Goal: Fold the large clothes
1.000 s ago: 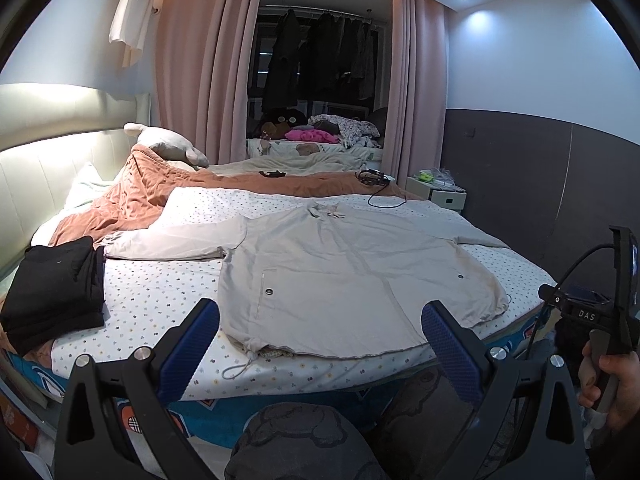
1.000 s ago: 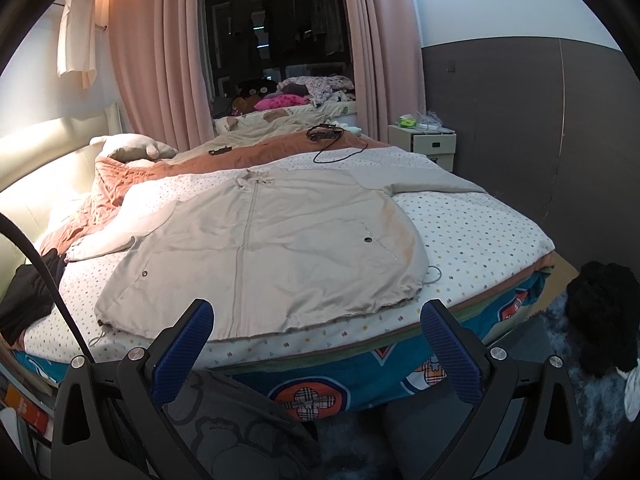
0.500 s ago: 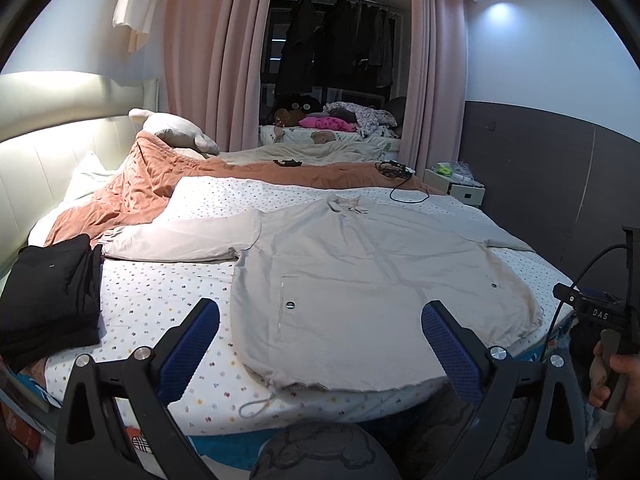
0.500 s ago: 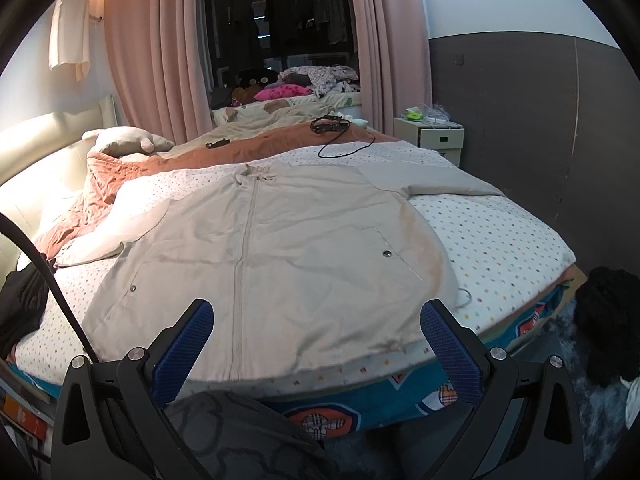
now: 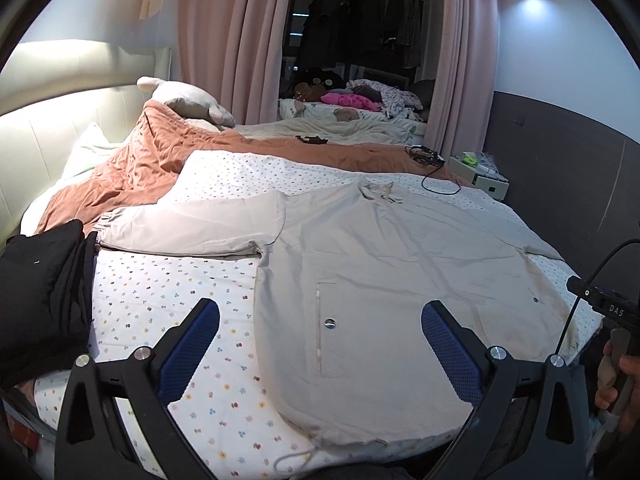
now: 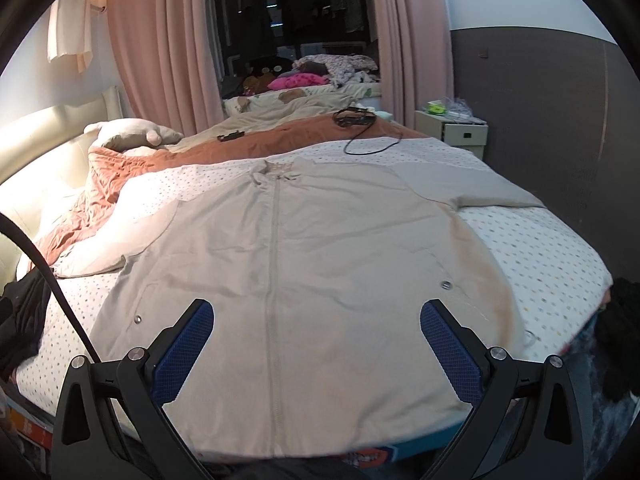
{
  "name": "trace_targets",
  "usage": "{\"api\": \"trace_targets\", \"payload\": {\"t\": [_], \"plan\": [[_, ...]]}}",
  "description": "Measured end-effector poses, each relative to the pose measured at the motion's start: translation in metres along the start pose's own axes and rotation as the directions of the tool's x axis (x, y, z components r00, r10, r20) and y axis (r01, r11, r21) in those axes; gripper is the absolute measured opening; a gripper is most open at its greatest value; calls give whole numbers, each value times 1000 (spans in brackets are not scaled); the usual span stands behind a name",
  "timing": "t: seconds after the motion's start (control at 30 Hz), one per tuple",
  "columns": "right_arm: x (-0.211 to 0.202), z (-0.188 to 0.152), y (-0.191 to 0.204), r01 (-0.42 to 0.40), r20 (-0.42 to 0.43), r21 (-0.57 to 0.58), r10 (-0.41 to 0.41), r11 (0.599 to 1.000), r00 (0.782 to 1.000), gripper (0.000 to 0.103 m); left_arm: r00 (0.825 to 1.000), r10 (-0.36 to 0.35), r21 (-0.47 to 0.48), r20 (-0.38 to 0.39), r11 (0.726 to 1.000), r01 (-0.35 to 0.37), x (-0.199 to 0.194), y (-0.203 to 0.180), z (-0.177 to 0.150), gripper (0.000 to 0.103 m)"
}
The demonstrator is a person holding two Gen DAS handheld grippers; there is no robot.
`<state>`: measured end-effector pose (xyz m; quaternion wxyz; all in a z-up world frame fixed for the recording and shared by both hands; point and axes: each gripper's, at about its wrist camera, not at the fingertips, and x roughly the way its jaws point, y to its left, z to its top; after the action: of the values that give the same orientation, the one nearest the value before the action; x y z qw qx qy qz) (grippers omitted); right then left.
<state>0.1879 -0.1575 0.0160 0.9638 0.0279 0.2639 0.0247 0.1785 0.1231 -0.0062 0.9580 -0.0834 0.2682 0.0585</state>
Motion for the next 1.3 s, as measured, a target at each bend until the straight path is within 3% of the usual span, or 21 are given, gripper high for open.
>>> {"api": "trace_targets", "payload": {"t": [0.37, 0.67, 1.13, 1.3], "plan": [[68, 33, 23, -112, -58, -35, 110, 993, 992, 103, 997, 47, -88, -57, 995, -52, 57, 56, 20, 103], [126, 56, 32, -203, -109, -18, 200, 979, 974, 103, 993, 81, -201, -89, 975, -97, 98, 116, 37, 103], [204, 99, 64, -309, -161, 9, 306, 951, 938, 103, 977, 169, -368, -129, 907, -205, 156, 226, 67, 103], [235, 101, 79, -340, -201, 4, 334, 940, 921, 103, 963, 207, -412, -171, 873, -260, 182, 262, 74, 97]]}}
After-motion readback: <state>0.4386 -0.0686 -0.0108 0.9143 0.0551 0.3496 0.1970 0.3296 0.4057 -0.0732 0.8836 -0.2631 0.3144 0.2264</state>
